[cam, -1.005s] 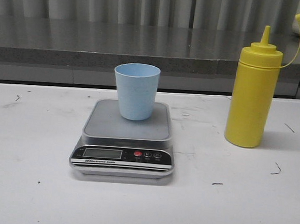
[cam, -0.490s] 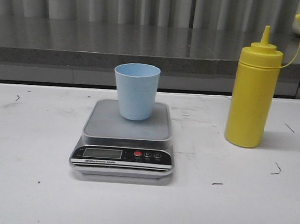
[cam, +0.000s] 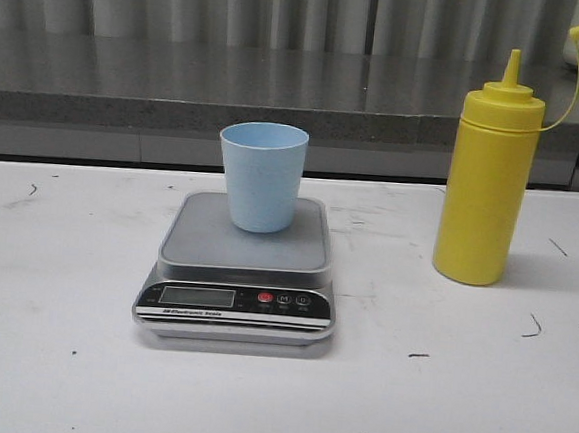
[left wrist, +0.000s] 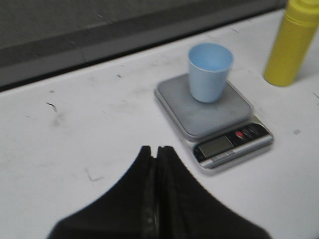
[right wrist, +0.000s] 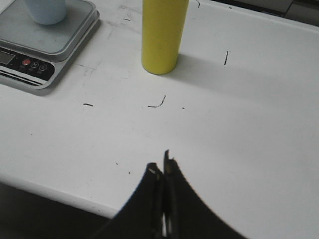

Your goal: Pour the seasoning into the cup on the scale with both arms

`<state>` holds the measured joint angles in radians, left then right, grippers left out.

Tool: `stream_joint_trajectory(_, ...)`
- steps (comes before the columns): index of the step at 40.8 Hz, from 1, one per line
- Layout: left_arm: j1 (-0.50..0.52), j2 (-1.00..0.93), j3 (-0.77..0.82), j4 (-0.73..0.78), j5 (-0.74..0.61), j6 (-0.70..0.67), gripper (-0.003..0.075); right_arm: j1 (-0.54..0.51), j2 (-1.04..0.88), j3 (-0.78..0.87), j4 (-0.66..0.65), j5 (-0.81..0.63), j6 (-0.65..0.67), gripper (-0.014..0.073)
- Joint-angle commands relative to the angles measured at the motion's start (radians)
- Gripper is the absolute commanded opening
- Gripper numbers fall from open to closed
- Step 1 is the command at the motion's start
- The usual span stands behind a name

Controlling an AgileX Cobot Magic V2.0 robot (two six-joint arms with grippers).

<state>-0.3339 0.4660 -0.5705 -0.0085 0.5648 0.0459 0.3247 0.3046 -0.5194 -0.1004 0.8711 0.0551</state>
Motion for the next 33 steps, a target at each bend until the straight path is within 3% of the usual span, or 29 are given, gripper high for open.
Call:
stream_joint_trajectory(1, 0.077, -0.100, 0.086, 0.008, -0.211, -0.004, -0.0020, -0.002, 0.010, -0.032, -0.018, -0.063, -0.009, -0.0122)
stream_joint_trajectory(7, 0.205, -0.260, 0.280, 0.008, -0.418, -0.004, -0.0020, -0.002, 0.010, -0.032, -0.018, -0.063, -0.009, -0.0122)
stream_joint_trajectory(14, 0.315, -0.405, 0.462, 0.008, -0.551, -0.004, -0.0020, -0.002, 0.010, -0.032, -0.018, -0.063, -0.009, -0.0122)
stream_joint_trajectory(23, 0.339, -0.495, 0.592, 0.008, -0.655, -0.004, -0.0020, -0.002, 0.010, -0.032, -0.018, -0.063, -0.009, -0.0122)
stream_joint_trajectory(33, 0.341, -0.492, 0.593, 0.008, -0.661, -0.004, -0.0020, -0.002, 0.011, -0.032, -0.018, -0.062, -0.009, -0.0122)
